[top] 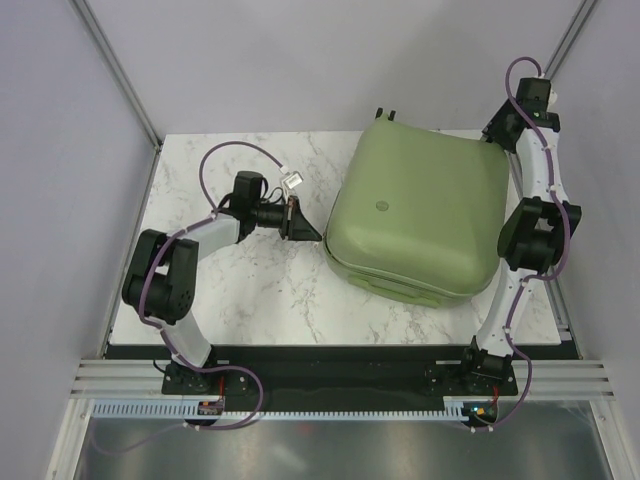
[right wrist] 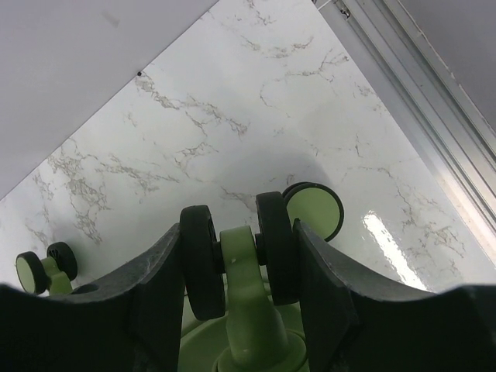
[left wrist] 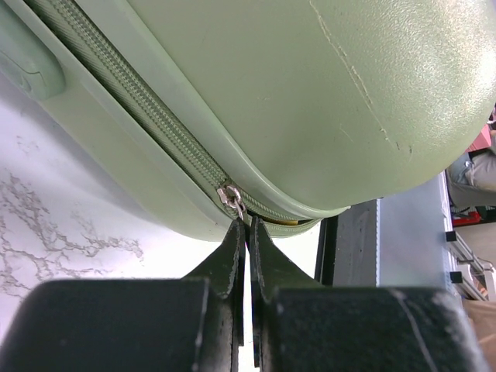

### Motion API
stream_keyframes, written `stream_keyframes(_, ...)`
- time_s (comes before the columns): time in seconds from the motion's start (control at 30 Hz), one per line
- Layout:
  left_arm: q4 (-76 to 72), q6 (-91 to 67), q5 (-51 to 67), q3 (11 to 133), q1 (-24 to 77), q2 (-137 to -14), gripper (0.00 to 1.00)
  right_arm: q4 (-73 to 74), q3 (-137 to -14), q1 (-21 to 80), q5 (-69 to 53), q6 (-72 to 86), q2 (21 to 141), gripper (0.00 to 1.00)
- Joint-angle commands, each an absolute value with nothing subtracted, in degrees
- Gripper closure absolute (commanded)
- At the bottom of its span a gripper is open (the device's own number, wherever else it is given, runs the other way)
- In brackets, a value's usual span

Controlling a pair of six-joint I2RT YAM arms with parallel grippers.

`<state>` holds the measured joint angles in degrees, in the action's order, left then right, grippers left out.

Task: Pack the luggage
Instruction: Zip the luggage at the center of the board.

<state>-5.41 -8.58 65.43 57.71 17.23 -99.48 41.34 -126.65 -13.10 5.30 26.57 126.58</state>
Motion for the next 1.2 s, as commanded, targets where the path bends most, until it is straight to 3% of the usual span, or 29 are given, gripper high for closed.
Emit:
stream_keyframes(0.0,-2.29,-8.35,76.9,58.8,19.07,-93.78,0.98,40.61,-126.12,-14.59,16.61,31.55,128.14,1.0)
stream_keyframes(0.4,5.89,-6.15,77.87,60.38,22.32,-91.23,0.98,42.63,-127.36,-13.8,23.63,31.99,129.46,1.0)
stream_keyframes(0.87,6.68,-11.42,78.05,57.84,27.51,-86.22,0.98,41.31,-123.58,-12.13,32.43,44.81,128.06,1.0)
stream_keyframes(0.97,6.68,-11.95,76.3,56.35,28.3,-84.82,0.98,40.78,-122.96,-11.69,32.43,46.49,128.06,1.0)
stream_keyframes(1.17,8.54,-9.58,60.58,53.54,26.37,-80.95,0.97,39.03,-119.98,-10.9,30.33,47.11,127.01,1.0)
